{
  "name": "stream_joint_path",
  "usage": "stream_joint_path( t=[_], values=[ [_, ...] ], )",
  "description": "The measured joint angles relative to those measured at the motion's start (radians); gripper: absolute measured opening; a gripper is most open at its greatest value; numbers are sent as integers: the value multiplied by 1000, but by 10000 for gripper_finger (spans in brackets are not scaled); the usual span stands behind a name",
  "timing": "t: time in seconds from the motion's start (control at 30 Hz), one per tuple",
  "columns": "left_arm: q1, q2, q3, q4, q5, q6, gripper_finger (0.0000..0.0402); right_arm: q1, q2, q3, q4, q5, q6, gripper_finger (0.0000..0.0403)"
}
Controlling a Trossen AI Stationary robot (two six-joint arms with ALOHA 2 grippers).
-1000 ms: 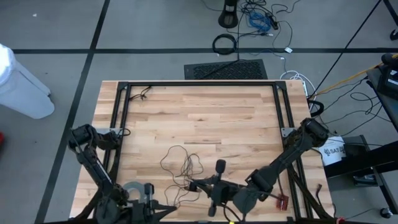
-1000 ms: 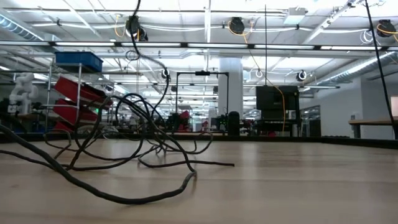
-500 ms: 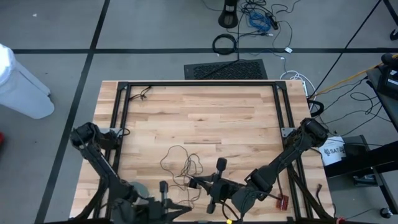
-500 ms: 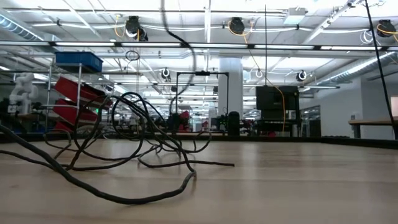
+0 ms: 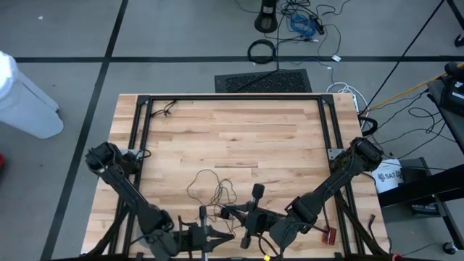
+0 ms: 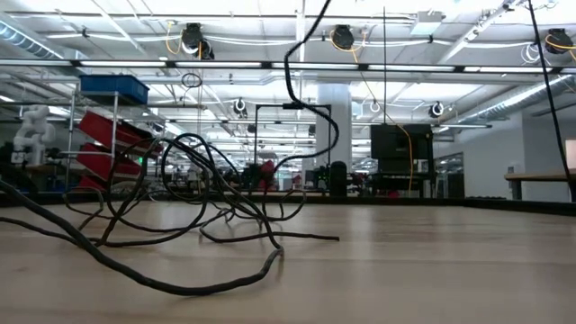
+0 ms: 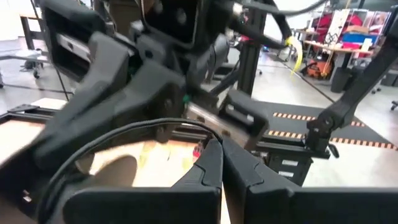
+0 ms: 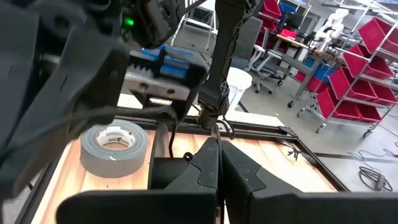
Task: Coil cords
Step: Coil the black wire onto the spool
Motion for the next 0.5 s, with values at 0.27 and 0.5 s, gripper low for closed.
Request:
stream_joint_path(
  t=[0.27,0.5],
  values=[
    [26,22,0,-10,-7,-47,1,1,-1,0,7,-5,8,0],
    [45,22,0,-51,-7,-98,1,1,-1,0,15,-5,8,0]
  ],
)
